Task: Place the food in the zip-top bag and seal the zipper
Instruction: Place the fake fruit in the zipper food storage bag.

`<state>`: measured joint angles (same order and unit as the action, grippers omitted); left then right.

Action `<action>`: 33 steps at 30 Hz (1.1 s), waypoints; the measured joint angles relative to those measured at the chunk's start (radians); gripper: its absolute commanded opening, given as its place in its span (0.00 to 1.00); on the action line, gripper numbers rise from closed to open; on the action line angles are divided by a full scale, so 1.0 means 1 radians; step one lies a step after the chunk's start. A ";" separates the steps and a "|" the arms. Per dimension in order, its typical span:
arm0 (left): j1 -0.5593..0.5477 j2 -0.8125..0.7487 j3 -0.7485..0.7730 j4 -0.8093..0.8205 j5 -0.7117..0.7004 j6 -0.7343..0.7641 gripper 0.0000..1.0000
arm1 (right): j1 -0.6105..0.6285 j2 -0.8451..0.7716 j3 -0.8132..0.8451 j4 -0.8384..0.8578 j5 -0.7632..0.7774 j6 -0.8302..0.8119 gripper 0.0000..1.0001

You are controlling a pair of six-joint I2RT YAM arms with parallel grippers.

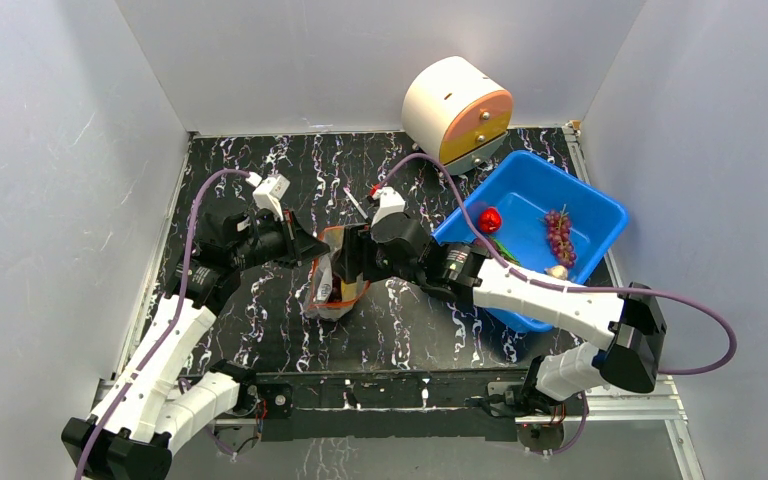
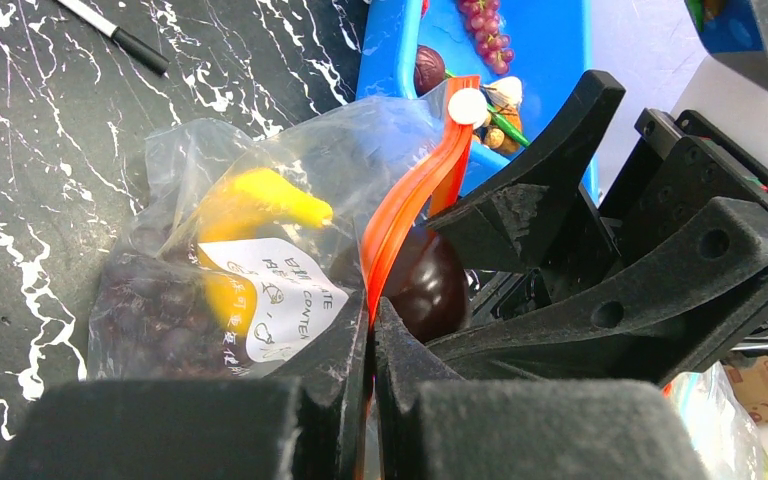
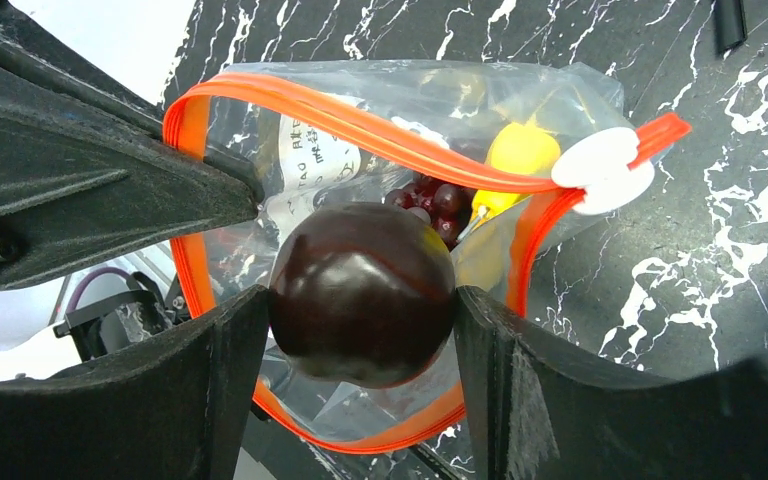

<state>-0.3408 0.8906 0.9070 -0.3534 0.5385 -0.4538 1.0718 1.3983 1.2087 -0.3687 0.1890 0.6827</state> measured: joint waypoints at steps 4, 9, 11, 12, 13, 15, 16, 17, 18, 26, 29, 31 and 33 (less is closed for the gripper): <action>0.000 0.000 0.000 -0.004 0.000 0.000 0.00 | 0.000 0.000 0.007 -0.009 0.000 0.000 0.70; 0.000 -0.002 0.000 -0.007 0.000 0.000 0.00 | 0.000 0.000 0.014 -0.010 -0.001 0.000 0.70; 0.000 -0.002 0.000 -0.007 0.000 0.000 0.00 | 0.000 0.000 0.014 -0.011 -0.003 0.000 0.70; 0.000 -0.002 0.000 -0.007 0.000 0.000 0.00 | 0.000 0.000 0.014 -0.011 -0.004 0.000 0.70; 0.000 -0.002 0.000 -0.007 0.000 0.000 0.00 | 0.000 0.000 0.014 -0.011 -0.005 0.000 0.69; 0.000 -0.002 0.000 -0.007 0.000 0.000 0.00 | 0.000 0.000 0.014 -0.011 -0.008 0.000 0.68; 0.000 -0.003 0.000 -0.007 0.000 0.000 0.00 | 0.000 0.000 0.016 -0.016 -0.010 0.001 0.68; 0.000 -0.004 0.000 -0.008 -0.001 0.001 0.00 | 0.000 0.000 0.020 -0.022 -0.014 0.001 0.68; 0.000 -0.004 0.000 -0.010 -0.002 0.003 0.00 | 0.000 -0.002 0.023 -0.024 -0.018 0.002 0.68; 0.000 -0.010 0.000 -0.019 -0.023 0.007 0.00 | 0.000 -0.103 0.026 -0.051 0.000 0.010 0.68; 0.000 -0.010 0.002 -0.023 -0.026 0.007 0.00 | 0.000 -0.152 0.026 -0.057 0.048 -0.013 0.70; 0.000 -0.008 0.010 -0.026 -0.030 0.008 0.00 | 0.000 -0.175 0.026 -0.067 0.090 -0.034 0.70; 0.000 0.002 0.028 -0.034 -0.032 0.018 0.00 | -0.002 -0.188 0.026 -0.087 0.143 -0.062 0.70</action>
<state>-0.3408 0.8921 0.9352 -0.3870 0.5064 -0.4358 1.0698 1.2102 1.2346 -0.4557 0.3321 0.6209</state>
